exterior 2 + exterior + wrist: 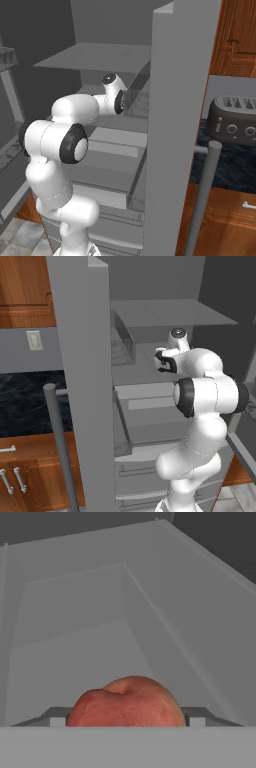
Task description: Pick the banana and peach from the fridge and place them inside the tupperware on the counter.
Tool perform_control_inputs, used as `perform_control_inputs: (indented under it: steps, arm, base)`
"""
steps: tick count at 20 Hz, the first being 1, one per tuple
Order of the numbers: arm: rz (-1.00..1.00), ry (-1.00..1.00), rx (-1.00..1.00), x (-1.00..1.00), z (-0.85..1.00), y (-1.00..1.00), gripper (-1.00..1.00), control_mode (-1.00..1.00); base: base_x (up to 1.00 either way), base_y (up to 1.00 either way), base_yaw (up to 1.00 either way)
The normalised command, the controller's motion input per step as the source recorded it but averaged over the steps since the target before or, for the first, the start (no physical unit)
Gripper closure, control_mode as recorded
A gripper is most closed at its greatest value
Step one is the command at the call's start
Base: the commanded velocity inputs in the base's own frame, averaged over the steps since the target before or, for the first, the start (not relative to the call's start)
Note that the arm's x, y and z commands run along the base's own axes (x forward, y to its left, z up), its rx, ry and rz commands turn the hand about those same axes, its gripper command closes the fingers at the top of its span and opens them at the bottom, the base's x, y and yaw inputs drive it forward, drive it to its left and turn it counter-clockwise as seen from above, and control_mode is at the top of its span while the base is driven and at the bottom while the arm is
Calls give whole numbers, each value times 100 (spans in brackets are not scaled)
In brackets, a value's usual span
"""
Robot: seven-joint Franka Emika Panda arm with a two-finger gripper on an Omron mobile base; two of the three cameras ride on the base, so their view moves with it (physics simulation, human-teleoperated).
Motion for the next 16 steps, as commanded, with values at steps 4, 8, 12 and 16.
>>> perform_control_inputs:
  steps: [4, 8, 12, 16]
  arm:
    - [-2, -5, 1, -100, -31, 1, 100, -100]
    - [4, -10, 0, -100, -3, 28, 100, -100]
    - [16, -11, 0, -100, 11, 21, 100, -100]
    - [29, -17, 0, -100, 59, 5, 100, -100]
  base:
    - [0, 0, 0]
    - [0, 0, 0]
    - [0, 0, 0]
    - [0, 0, 0]
